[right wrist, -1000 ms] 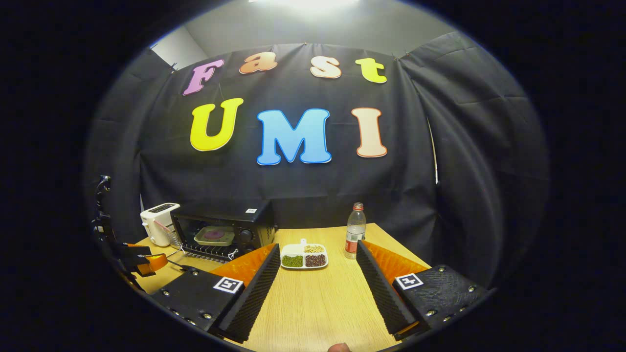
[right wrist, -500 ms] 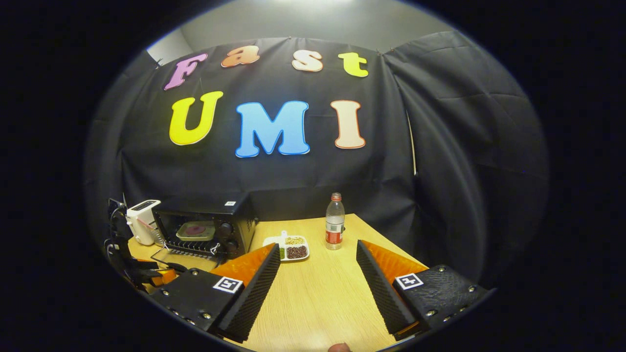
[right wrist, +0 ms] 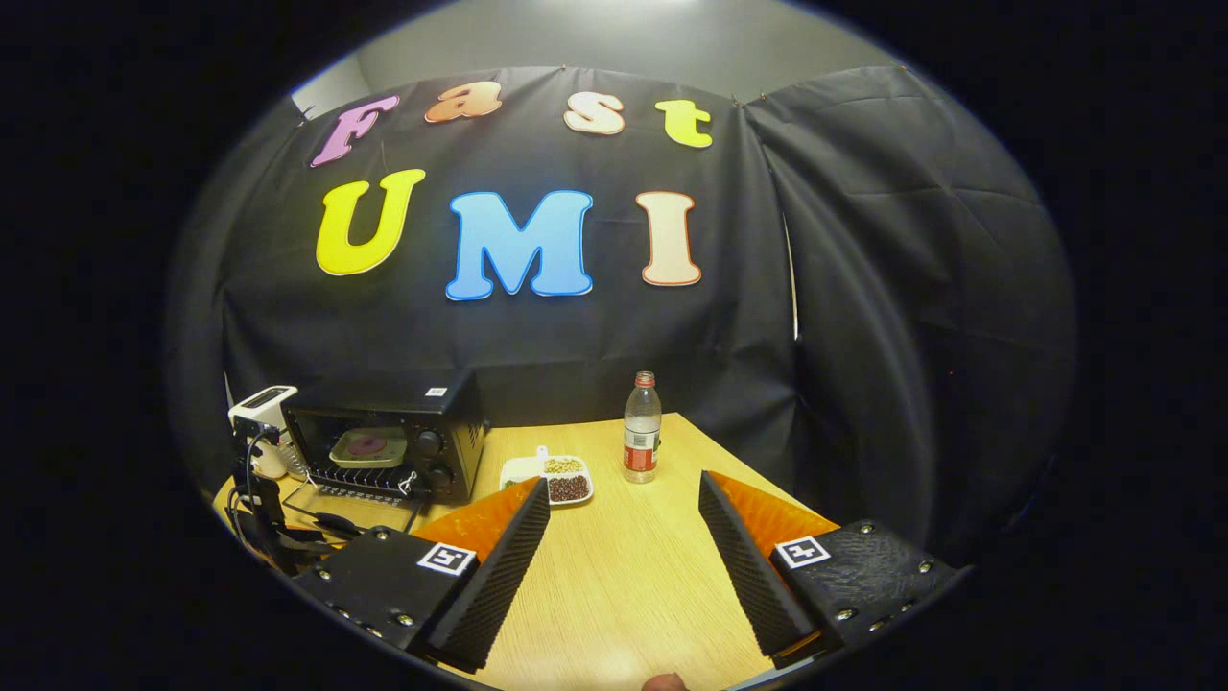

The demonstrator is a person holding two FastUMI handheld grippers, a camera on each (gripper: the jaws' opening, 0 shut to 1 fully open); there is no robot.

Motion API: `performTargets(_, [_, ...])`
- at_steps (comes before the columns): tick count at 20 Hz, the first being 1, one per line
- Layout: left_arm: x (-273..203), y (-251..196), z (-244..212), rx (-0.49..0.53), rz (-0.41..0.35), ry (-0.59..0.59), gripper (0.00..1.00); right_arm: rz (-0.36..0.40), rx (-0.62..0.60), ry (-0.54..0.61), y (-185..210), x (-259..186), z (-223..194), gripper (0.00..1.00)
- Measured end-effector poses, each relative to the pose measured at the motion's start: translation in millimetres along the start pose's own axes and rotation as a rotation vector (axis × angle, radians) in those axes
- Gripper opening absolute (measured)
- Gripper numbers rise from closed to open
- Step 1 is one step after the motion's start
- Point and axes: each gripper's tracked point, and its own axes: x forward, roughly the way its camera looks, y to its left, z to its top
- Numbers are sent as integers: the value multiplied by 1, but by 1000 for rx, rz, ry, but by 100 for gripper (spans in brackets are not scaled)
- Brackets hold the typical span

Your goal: Open the electric oven with the left hand, put the food in, and close the electric oven.

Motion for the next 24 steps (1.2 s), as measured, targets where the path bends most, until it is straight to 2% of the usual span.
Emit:
performTargets(1, [2, 0, 3, 14, 4, -1, 100, 0, -3, 1, 1, -1, 0, 98])
performTargets(4, [6, 1, 2, 19, 21, -3, 100, -3, -15, -4, 3, 1, 3, 98])
performTargets(5, [7, 1, 4, 10, 26, -13, 95, -2, -16, -4, 5, 0, 2, 98])
performTargets(14, [-6, 0, 17, 21, 55, -51, 97, 33, -42, -34, 15, 3, 14, 98])
performTargets(15, [-10, -1, 22, 21, 56, -62, 100, 38, -40, -35, 15, 2, 14, 98])
performTargets(17, [-14, -1, 34, 19, 58, -85, 96, 46, -31, -39, 16, 3, 17, 98])
performTargets(24, [-28, 0, 66, 18, 64, -146, 97, 57, -23, -28, 17, 10, 15, 98])
